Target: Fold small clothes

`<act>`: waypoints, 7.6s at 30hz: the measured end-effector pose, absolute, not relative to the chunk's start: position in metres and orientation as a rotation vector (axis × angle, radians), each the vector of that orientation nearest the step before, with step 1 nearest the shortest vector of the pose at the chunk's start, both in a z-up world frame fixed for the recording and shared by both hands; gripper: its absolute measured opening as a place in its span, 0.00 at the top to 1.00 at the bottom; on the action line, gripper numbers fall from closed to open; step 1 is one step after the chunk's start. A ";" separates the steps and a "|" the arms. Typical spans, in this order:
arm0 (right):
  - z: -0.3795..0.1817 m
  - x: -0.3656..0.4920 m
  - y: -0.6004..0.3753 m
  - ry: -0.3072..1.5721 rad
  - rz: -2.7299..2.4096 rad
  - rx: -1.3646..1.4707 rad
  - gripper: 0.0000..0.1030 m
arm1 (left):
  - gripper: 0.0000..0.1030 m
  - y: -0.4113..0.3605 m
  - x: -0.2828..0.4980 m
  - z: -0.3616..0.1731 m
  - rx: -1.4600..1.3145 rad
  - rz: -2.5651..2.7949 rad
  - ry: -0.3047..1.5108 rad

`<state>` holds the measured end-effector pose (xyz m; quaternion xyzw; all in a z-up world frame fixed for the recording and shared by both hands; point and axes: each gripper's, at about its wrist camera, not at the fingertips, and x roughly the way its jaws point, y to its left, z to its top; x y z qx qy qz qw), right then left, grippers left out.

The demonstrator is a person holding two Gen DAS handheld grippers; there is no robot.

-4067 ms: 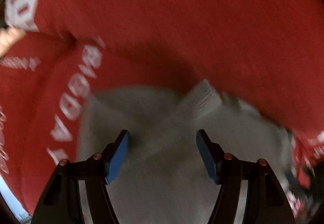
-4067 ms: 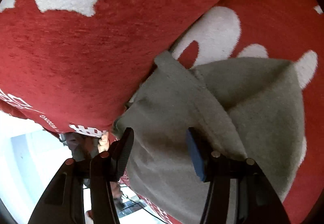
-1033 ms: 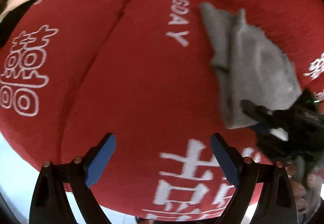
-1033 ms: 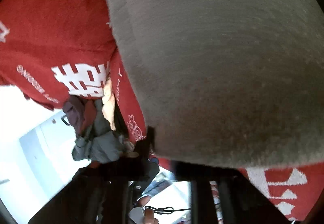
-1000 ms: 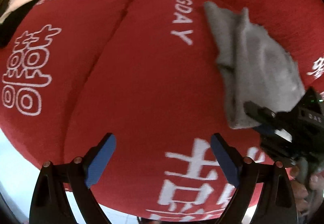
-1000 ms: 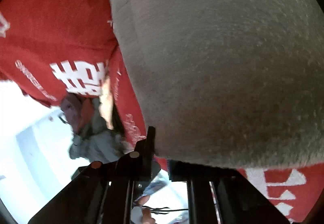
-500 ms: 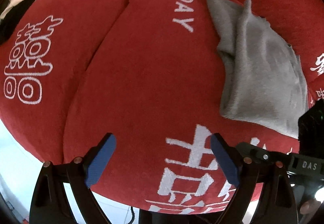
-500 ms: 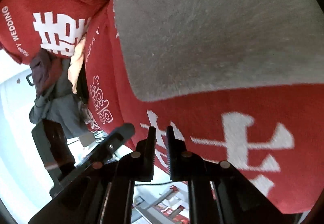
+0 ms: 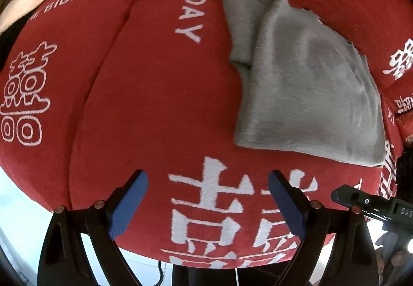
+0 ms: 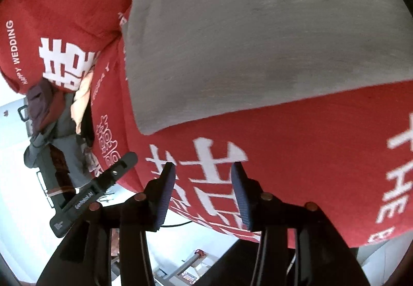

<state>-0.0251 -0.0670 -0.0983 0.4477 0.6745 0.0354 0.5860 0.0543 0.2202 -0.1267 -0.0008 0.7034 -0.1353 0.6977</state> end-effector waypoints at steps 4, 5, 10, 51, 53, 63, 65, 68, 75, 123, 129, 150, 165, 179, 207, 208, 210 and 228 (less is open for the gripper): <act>-0.096 -0.029 -0.076 1.571 0.072 1.031 0.52 | 0.08 0.205 0.055 -0.124 0.016 -0.310 1.564; -0.096 -0.031 -0.080 1.569 0.069 1.033 0.52 | 0.08 0.203 0.055 -0.124 0.016 -0.310 1.565; -0.101 -0.035 -0.098 1.556 0.048 1.049 0.50 | 0.08 0.185 0.053 -0.127 0.039 -0.284 1.570; -0.149 -0.008 -0.128 1.290 0.126 1.527 0.85 | 0.08 0.154 0.061 -0.173 -0.790 -0.355 1.599; -0.143 -0.006 -0.129 1.294 0.149 1.499 0.85 | 0.08 0.154 0.070 -0.174 -0.837 -0.329 1.569; -0.138 0.000 -0.127 1.322 0.187 1.462 0.85 | 0.46 0.150 0.097 -0.171 -0.720 -0.142 1.472; -0.138 -0.001 -0.127 1.332 0.193 1.457 0.85 | 0.74 0.149 0.099 -0.174 -0.662 -0.085 1.479; -0.135 0.001 -0.127 1.354 0.216 1.444 0.85 | 0.85 0.145 0.100 -0.166 -0.551 -0.080 1.438; -0.088 0.019 -0.149 1.407 0.300 1.239 0.82 | 0.88 0.093 0.089 -0.127 -0.030 -0.153 1.240; -0.050 0.254 -0.073 1.632 0.674 0.603 0.83 | 0.88 0.008 0.001 -0.033 0.587 -0.598 0.682; 0.003 0.209 -0.164 1.363 0.685 0.780 0.83 | 0.88 -0.048 -0.033 -0.003 0.671 -0.719 0.557; -0.136 0.033 -0.382 1.265 0.151 1.200 0.83 | 0.88 -0.207 -0.117 -0.102 0.978 -1.004 0.633; -0.119 0.002 -0.379 1.341 0.026 1.118 0.63 | 0.25 -0.148 -0.095 -0.060 0.799 -1.027 0.764; -0.081 -0.134 -0.322 1.120 0.038 1.446 0.51 | 0.25 -0.050 0.064 -0.121 0.007 -0.811 1.549; -0.091 -0.128 -0.314 1.249 -0.159 1.330 0.78 | 0.71 -0.050 0.032 -0.157 0.122 -0.814 1.568; -0.081 -0.126 -0.320 1.242 -0.164 1.291 0.74 | 0.71 -0.048 0.033 -0.157 0.127 -0.813 1.565; -0.066 -0.113 -0.329 1.217 -0.167 1.225 0.57 | 0.71 -0.046 0.032 -0.154 0.133 -0.809 1.558; -0.111 -0.047 -0.345 1.317 -0.172 1.111 0.86 | 0.26 -0.024 0.068 -0.129 0.087 -0.594 1.489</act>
